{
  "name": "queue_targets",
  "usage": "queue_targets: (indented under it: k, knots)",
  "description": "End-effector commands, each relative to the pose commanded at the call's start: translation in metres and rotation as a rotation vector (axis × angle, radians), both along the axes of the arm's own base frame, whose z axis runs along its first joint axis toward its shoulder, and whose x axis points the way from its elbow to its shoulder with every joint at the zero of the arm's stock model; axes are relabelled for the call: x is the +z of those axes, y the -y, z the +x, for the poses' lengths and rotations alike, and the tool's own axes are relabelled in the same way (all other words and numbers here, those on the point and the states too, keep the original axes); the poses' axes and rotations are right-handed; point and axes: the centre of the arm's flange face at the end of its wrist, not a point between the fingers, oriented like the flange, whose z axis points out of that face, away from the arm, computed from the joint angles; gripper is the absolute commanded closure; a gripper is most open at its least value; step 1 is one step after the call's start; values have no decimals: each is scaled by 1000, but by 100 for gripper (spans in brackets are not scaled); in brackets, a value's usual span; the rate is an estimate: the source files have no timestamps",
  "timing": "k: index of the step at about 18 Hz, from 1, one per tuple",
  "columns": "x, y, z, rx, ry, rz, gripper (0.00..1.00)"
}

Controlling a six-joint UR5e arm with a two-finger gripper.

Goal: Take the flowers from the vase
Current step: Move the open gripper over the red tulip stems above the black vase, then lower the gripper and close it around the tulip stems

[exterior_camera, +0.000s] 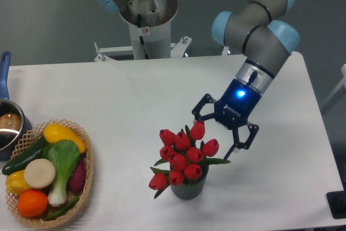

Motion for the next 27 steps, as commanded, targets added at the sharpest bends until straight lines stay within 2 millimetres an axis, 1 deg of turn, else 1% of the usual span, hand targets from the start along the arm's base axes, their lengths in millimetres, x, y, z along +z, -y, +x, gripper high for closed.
queue_targets:
  k: [2,4,9,10,11,12,13,14,15,20,22,24,26,27]
  knots:
    - [-4,-4,1,-6,6,-2,0]
    - [-4,-12,8,-23,6,-2,0]
    - [-6,-14,11,-22,18,-8,1]
    - [-6,-13,13,-20,26,-11,14]
    - [-8,-13,13,-15,38,-15,36]
    - [-9,-12,13,-7,43,-27,64]
    - [-10,-13,12,-12,34,-26,81]
    - [-7,-13,12,-14,21,-21,94]
    - [-5,-12,12,-13,15,-20,99]
    - [8,-6,14,5,-19,-49,100]
    - [21,-4,18,9,-29,-42,100]
    - [29,-4,22,40,17,-52,100]
    - [45,-3,27,90,90,-64,100]
    - [51,-1,26,102,102,-58,100]
